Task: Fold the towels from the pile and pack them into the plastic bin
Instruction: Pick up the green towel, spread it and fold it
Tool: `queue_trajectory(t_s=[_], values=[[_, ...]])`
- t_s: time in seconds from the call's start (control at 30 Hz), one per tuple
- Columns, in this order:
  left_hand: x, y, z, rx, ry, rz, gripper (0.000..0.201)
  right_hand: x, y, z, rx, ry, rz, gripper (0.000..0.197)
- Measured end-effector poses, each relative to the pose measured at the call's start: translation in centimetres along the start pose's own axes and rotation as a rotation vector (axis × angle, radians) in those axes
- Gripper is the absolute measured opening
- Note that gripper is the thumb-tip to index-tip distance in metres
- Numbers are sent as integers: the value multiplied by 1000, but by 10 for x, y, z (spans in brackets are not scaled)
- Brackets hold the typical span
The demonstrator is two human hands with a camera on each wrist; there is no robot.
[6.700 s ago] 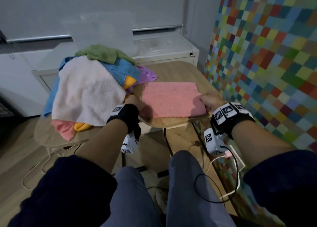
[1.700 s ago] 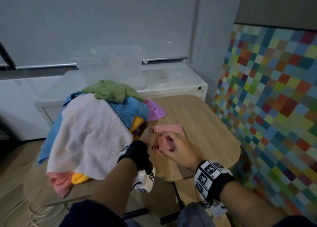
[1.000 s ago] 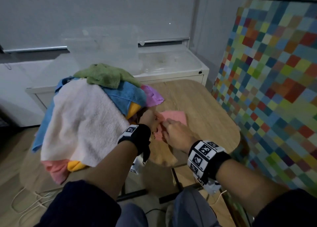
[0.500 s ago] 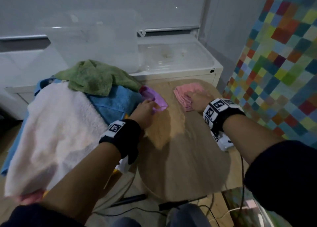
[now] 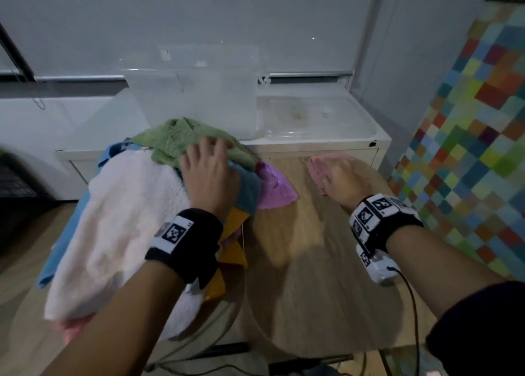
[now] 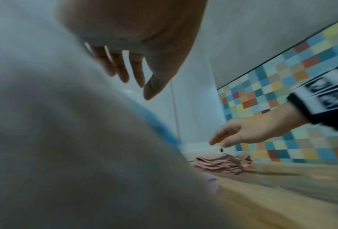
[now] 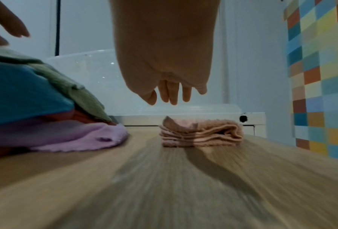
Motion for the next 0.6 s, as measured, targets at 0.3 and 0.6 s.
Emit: queue_trajectory(t_s=[0.3,0.6], values=[[-3,29,-56,-424,287,71,22,-64,34,-90,63,54,-83,31],[32,124,15,-1181,335,444,23,-131,131,-159,557,240,48,73]])
Point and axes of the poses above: each hand's wrist, its own x-axis towards the middle knuckle, its own y-axis out of the back of the hand, z = x × y, the point moved 10 cm from there along x, towards the middle knuckle, and after that the axes turned 15 degrees about -y, right-handed, at the moved point
